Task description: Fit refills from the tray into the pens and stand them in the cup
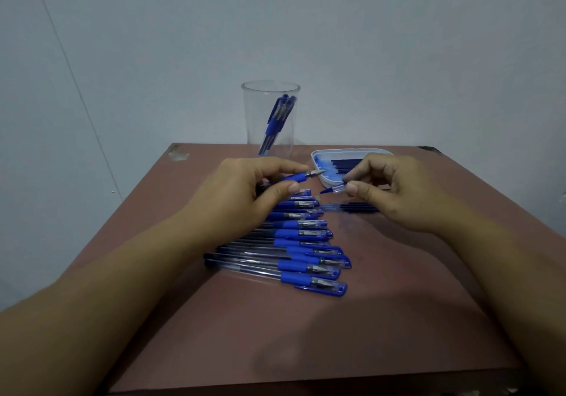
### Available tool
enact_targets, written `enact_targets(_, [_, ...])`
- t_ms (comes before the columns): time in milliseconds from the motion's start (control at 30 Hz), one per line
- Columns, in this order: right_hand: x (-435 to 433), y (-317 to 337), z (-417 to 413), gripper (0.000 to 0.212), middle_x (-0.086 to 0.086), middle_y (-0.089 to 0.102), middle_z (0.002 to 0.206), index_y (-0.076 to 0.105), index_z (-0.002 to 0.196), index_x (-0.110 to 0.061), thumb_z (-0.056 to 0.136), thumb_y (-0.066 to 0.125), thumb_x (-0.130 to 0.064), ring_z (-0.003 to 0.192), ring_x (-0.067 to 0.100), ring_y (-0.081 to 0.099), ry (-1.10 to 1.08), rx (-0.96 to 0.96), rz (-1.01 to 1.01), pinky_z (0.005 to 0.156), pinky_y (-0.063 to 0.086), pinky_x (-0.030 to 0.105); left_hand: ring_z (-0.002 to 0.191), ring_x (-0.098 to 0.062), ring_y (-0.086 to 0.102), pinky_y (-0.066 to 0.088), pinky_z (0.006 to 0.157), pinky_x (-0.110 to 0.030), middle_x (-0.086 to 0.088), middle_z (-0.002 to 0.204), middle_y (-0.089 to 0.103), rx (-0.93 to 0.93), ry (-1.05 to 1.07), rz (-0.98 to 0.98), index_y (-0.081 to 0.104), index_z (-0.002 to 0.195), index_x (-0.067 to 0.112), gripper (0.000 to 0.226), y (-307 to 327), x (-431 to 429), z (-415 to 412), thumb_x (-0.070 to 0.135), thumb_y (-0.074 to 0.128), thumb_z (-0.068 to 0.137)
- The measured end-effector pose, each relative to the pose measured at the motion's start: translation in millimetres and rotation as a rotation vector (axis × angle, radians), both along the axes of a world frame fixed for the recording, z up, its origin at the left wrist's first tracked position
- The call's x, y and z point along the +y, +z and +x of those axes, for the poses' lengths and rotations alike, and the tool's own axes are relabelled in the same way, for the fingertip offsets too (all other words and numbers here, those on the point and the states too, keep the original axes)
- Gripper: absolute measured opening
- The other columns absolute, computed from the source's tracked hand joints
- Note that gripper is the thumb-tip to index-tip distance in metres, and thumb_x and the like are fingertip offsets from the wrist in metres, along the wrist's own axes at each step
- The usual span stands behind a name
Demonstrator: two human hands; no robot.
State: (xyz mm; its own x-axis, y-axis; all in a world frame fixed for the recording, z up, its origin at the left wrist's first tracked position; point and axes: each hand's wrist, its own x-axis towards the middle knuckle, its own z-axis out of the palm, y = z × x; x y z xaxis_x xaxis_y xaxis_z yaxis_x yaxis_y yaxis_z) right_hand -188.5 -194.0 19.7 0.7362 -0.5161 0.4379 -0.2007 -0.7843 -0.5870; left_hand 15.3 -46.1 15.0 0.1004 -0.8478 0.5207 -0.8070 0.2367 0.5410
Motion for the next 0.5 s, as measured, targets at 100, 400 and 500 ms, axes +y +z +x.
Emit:
enact_targets(100, [-1,5,-8,0.007,-0.01,0.069,0.074,0.068,0.083,-0.025,0.086,0.071,-0.019,0.071,0.0,0.064,-0.015,0.114,-0.008,0.068,0.05,0.016,0.076,0.003,0.063,0.045,0.064,-0.009,0.028,0.077,0.065,-0.053,0.038,-0.022,0.062,0.101,0.053,0.026,0,1,11,0.058,0.055,0.077])
enact_targets(400, [0,5,-16,0.009,-0.013,0.07,0.084,0.069,0.086,-0.033,0.081,0.075,-0.037,0.079,0.001,0.063,0.01,0.521,0.065,0.073,0.053,0.024,0.085,0.01,0.065,0.043,0.07,-0.004,0.031,0.085,0.067,-0.082,-0.03,0.01,0.072,0.106,0.041,0.032,-2,-5,17,0.052,0.062,0.077])
enact_targets(500, [1,6,-18,0.012,-0.014,0.069,0.082,0.069,0.088,-0.033,0.08,0.078,-0.034,0.075,-0.001,0.063,0.046,0.529,0.075,0.069,0.05,0.019,0.081,-0.001,0.067,0.05,0.068,-0.015,0.021,0.087,0.072,-0.117,-0.028,-0.002,0.069,0.107,0.047,0.034,-3,-5,18,0.06,0.058,0.077])
